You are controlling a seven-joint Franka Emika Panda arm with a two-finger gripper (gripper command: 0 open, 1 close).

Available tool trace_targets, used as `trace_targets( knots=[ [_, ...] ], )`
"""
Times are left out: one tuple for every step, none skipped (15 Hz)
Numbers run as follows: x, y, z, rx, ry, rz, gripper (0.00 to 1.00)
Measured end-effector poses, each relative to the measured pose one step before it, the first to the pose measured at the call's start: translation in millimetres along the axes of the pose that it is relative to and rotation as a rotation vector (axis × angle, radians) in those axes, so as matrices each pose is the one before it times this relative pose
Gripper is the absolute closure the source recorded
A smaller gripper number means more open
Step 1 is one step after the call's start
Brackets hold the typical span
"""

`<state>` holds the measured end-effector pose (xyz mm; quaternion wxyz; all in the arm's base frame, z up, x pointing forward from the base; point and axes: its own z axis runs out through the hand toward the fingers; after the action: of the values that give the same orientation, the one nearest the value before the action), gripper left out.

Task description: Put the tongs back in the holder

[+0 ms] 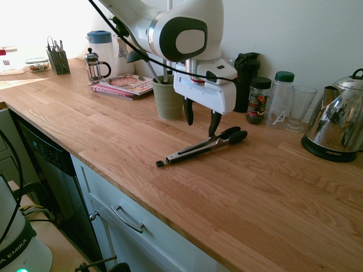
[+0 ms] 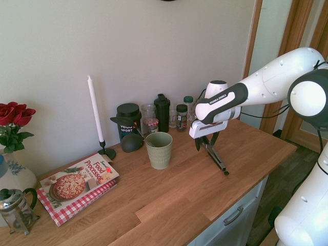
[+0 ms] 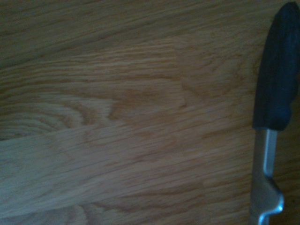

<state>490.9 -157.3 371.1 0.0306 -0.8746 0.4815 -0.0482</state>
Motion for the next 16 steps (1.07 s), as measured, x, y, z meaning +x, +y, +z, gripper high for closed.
trace_targets(
  knots=[
    [2.06,-2.42,2.41,0.00377,-0.00374,-0.00304,1.00],
    [2.71,-3.15,1.58,0.00065,0.00000,-0.00074,1.00],
    [3.39,-3.95,1.46,-0.00039,0.00161,-0.00155,1.00],
    [3.44,-3.67,2.92,-0.00257,-0.00002,-0.00145,1.00],
    [2.76,-3.01,3.51,-0.00243,0.00005,-0.00168,1.00],
    [2.19,-2.35,3.64,-0.00216,0.00011,-0.00214,1.00],
    [2.34,-2.12,2.49,-0.00031,0.00168,-0.00123,1.00],
    [2.36,-2.14,0.91,0.00090,0.00089,-0.00018,1.00],
    [2.50,-2.22,-0.01,0.00293,0.00142,0.00031,1.00],
    [2.30,-1.87,-0.68,0.00362,0.00184,-0.00095,1.00],
    [1.98,-1.39,0.31,0.00084,0.00119,-0.00201,1.00],
    [1.45,-0.52,1.38,-0.00114,-0.00053,-0.00118,1.00],
    [0.93,-0.03,2.82,-0.00328,-0.00285,-0.00019,1.00],
    [0.36,0.63,4.91,-0.00533,-0.00465,-0.00013,1.00],
    [0.35,0.10,3.85,-0.00317,-0.00355,0.00016,1.00],
    [0.47,-0.46,2.87,-0.00133,-0.00261,0.00063,1.00]
  ],
)
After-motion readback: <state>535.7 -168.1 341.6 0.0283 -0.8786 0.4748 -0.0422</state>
